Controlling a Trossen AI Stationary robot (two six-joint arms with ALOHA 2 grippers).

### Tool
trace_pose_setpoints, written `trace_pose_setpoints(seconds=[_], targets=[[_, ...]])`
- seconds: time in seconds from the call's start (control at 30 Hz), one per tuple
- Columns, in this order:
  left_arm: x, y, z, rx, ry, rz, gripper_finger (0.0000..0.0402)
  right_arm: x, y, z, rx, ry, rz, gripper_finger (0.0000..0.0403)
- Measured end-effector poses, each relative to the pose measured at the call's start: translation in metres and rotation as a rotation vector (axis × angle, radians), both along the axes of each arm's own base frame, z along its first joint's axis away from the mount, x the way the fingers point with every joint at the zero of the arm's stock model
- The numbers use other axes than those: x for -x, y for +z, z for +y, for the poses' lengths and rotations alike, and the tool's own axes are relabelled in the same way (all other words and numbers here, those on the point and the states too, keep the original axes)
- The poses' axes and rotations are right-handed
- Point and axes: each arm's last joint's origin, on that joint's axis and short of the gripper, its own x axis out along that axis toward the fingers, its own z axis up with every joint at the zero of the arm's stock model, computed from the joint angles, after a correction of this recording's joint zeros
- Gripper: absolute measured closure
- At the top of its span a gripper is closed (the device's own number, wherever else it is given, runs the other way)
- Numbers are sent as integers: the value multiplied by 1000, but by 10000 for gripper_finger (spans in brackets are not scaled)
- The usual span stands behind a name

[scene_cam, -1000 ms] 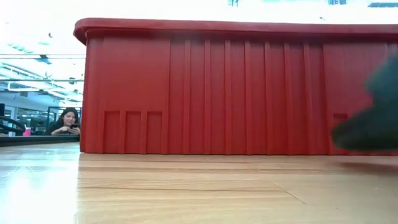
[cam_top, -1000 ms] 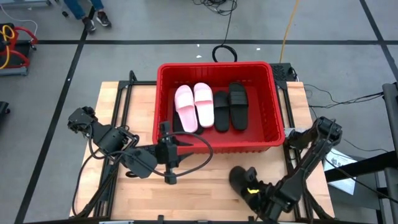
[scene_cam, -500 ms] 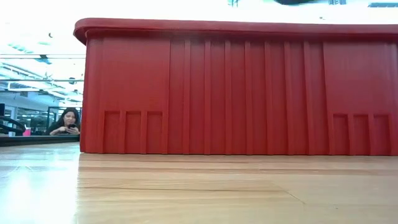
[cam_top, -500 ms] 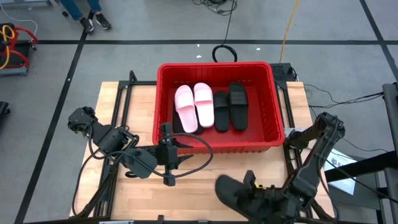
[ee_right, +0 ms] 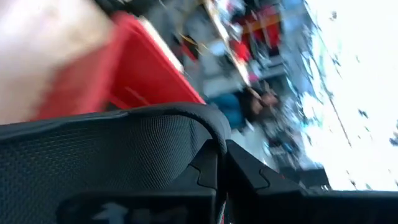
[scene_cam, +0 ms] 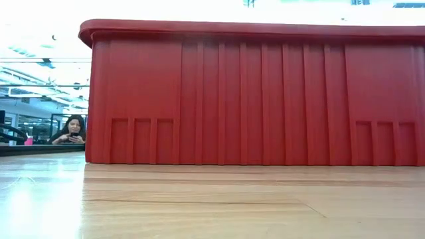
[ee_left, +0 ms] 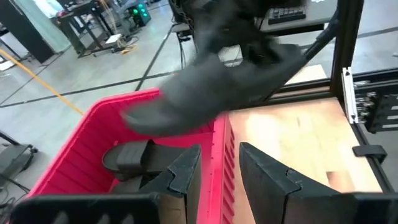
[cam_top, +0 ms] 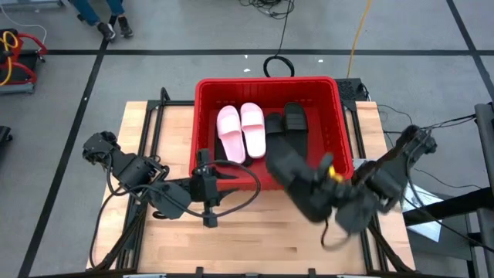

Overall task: Pick and place slides into bin
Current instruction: Put the black slide into the red bin

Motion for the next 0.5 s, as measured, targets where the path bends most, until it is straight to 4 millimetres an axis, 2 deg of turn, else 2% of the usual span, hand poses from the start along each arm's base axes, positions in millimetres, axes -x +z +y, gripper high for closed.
trace_pose_setpoints(seconds=[0.1,0.23,0.33,0.5], targets=[[0,0,0,-4,7,-2,289,-5,9,-33,8,-119,-37,402],[0,0,0,-6,13,-4,289,-19,4,-77,20,-282,-47,402],[0,0,1,-13,27,-8,289,-30,-11,-109,36,-400,-55,402],[0,1,1,-25,55,-18,289,-51,-52,-150,68,-492,-58,402]])
